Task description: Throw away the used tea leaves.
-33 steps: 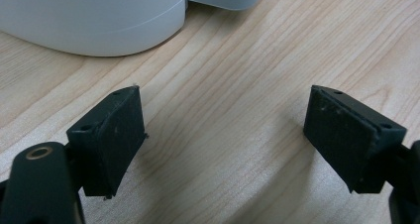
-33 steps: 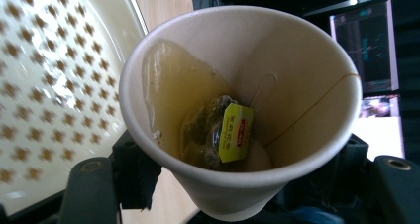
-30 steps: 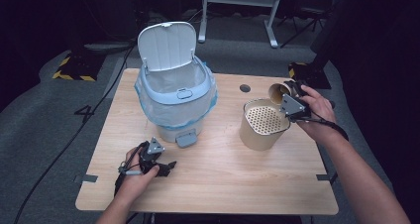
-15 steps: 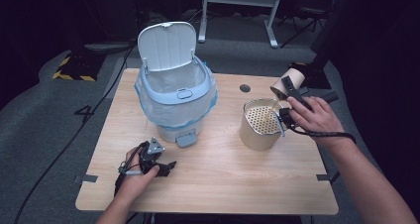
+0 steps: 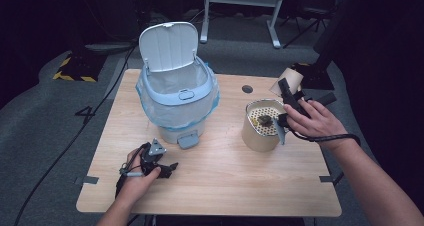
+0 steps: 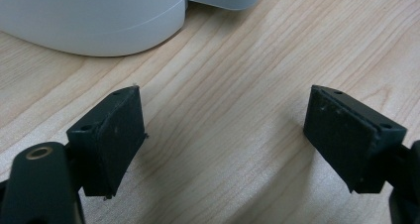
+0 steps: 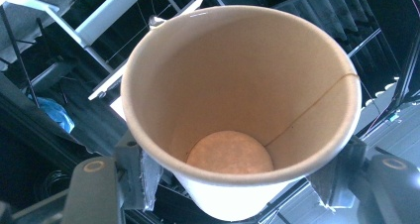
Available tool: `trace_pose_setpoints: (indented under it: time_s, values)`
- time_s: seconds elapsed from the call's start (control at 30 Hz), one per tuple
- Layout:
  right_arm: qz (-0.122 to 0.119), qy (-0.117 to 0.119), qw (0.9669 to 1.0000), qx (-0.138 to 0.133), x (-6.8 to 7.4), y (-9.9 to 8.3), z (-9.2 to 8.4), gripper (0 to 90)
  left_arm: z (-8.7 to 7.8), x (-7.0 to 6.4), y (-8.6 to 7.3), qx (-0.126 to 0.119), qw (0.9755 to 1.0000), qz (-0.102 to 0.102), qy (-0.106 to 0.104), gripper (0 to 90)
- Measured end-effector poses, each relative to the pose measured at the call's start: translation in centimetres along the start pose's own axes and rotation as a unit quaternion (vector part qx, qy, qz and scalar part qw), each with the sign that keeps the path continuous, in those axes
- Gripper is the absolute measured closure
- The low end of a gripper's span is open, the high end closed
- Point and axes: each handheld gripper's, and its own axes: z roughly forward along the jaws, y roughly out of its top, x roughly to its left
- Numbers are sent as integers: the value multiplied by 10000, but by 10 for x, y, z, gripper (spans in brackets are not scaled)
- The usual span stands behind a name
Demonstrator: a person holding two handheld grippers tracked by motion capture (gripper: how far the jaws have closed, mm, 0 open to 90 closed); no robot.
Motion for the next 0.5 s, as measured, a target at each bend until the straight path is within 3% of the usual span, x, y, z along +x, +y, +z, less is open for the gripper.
trace_pose_setpoints:
  time_s: [0.3,0.5]
  values:
    - [223,26,9997,-40,-3,-2,-2,324,0,0,0,-1,10000,1,1,163]
    - [148,16,9999,-75,-4,-1,-3,323,0,0,0,0,10000,4,1,163]
